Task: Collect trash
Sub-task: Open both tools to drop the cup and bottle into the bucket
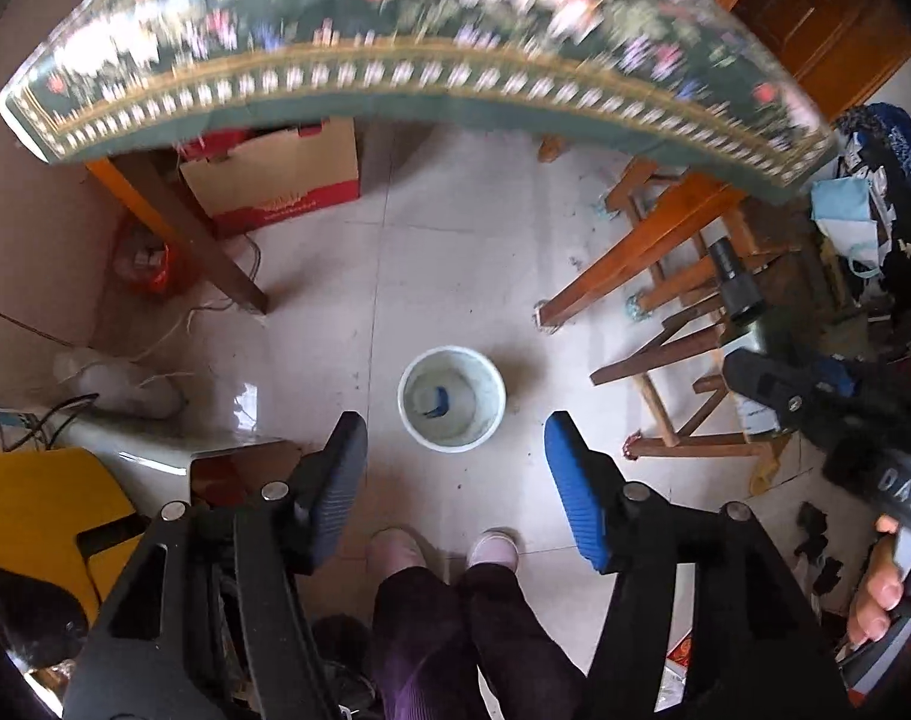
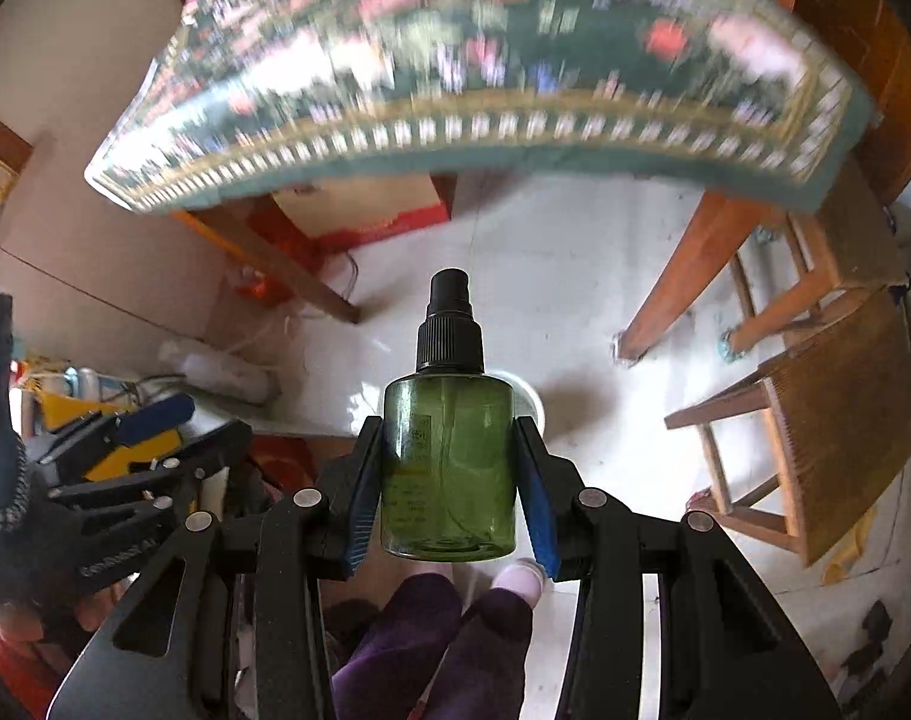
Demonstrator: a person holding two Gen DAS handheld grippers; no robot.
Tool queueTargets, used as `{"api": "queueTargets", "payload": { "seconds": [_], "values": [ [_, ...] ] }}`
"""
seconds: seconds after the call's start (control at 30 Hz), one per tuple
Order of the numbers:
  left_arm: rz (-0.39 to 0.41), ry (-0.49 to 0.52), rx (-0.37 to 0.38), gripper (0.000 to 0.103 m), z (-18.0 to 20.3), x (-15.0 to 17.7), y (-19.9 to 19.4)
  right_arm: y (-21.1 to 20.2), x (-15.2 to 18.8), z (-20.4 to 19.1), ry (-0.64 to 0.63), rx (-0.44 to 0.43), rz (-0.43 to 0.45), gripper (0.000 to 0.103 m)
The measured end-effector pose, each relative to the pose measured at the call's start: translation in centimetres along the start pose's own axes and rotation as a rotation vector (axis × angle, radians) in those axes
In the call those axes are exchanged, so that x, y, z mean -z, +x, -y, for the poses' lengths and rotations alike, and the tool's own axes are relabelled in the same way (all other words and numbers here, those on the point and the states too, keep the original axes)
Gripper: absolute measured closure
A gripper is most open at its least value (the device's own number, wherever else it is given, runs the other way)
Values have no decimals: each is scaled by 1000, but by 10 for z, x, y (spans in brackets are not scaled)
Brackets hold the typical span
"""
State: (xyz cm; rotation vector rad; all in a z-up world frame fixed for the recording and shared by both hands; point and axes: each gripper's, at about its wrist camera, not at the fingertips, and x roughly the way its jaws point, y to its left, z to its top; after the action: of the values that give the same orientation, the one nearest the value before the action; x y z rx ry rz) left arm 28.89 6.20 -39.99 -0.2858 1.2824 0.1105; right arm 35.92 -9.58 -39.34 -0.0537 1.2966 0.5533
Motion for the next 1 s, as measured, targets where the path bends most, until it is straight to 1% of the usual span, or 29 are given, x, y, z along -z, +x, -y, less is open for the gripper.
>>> {"api": "queueTargets", "payload": {
  "seconds": [0.13, 0.23, 0.37, 0.47, 0.5, 0.53, 0.57, 0.6, 0.7, 0.77, 0.9, 1.0],
  "values": [
    [-24, -17, -1, 42, -18, 3, 42, 47, 9, 2, 6, -4, -30, 64],
    [-27, -25, 0, 42, -28, 6, 72, 83, 14, 7, 22, -34, -46, 64],
    [-29, -24, -1, 42, -40, 11, 110, 118, 14, 12, 27, -37, -38, 64],
    [-39, -22, -5, 42, -46, 16, 135, 141, 14, 15, 32, -43, -52, 64],
    [-43, -24, -3, 42, -49, 17, 142, 149, 15, 16, 36, -43, -58, 61],
    [-47, -26, 1, 42, -50, 18, 147, 155, 15, 16, 42, -44, -69, 55],
    [-50, -28, 3, 42, -51, 19, 151, 161, 16, 17, 48, -43, -77, 53],
    [-54, -30, 3, 42, -51, 20, 154, 164, 17, 19, 56, -38, -83, 51],
    [-68, -31, 2, 42, -51, 20, 158, 165, 19, 23, 66, -26, -97, 51],
    [-70, -31, 8, 42, -49, 20, 152, 161, 18, 24, 68, -21, -101, 51],
    [-65, -15, 12, 42, -44, 14, 128, 140, 15, 19, 58, -6, -99, 51],
    [-55, 0, 16, 42, -37, 8, 100, 114, 9, 11, 47, 10, -85, 51]
  ]
}}
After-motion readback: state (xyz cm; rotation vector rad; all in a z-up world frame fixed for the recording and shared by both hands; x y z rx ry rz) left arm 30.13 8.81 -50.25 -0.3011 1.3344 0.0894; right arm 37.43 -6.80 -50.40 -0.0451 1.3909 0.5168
